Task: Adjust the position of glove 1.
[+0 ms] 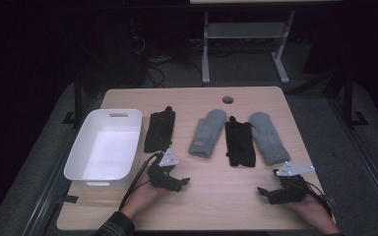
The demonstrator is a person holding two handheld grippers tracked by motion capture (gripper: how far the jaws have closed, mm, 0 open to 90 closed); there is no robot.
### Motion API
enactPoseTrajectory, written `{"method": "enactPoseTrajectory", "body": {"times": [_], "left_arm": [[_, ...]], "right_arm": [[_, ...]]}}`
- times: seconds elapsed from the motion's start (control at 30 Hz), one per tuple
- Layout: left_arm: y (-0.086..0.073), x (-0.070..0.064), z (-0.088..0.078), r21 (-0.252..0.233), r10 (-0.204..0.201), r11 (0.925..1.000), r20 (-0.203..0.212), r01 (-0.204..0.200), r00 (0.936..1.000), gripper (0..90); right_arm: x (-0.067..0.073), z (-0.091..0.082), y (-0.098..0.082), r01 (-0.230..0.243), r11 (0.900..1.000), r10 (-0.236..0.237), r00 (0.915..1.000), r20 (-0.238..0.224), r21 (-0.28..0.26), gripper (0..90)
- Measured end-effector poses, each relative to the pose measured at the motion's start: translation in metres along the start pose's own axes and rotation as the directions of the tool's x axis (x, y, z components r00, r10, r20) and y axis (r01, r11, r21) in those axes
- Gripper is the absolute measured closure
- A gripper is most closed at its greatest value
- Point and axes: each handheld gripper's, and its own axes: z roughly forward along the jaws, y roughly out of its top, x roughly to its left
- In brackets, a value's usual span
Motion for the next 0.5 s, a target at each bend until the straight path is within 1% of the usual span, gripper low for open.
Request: {"method": "enactPoseTrajectory", "body": {"times": [0.13, 0.23, 0.3, 0.37, 0.4, 0.43, 0.5], "left_arm": [[0.001, 0.0, 0.0, 0.004, 0.002, 1.0, -0.001, -0.002, 1.0, 12.2], [0.003, -0.001, 0.0, 0.025, -0.002, 0.9997, -0.005, 0.002, 1.0, 13.0], [0.005, 0.0, -0.001, 0.043, 0.003, 0.9991, 0.004, -0.003, 1.0, 13.0], [0.007, 0.001, -0.002, 0.052, -0.006, 0.9987, 0.01, 0.006, 0.9999, 13.0], [0.007, 0.001, -0.002, 0.052, -0.006, 0.9987, 0.01, 0.006, 0.9999, 13.0], [0.011, 0.001, -0.004, 0.034, -0.012, 0.9993, 0.006, 0.011, 0.9999, 13.0], [0.012, 0.002, -0.005, 0.03, -0.011, 0.9995, 0.006, 0.011, 0.9999, 13.0]], "right_arm": [[0.0, 0.0, 0.0, 0.0, 1.0, 0.0, 1.0, 0.0, -0.001, 8.7], [0.0, 0.0, 0.0, 0.0, 1.0, 0.0, 1.0, 0.0, -0.002, 8.7], [0.0, 0.0, 0.0, 0.0, 1.0, 0.0, 1.0, 0.001, -0.001, 8.7], [0.0, 0.0, 0.0, -0.003, 1.0, 0.003, 1.0, 0.002, 0.003, 8.5], [0.0, 0.0, 0.0, -0.003, 1.0, 0.003, 1.0, 0.002, 0.003, 8.5], [0.001, 0.0, 0.0, -0.006, 1.0, 0.006, 1.0, 0.0, 0.005, 8.5], [0.001, 0.0, 0.0, -0.009, 1.0, 0.009, 1.0, -0.001, 0.004, 8.5]]}}
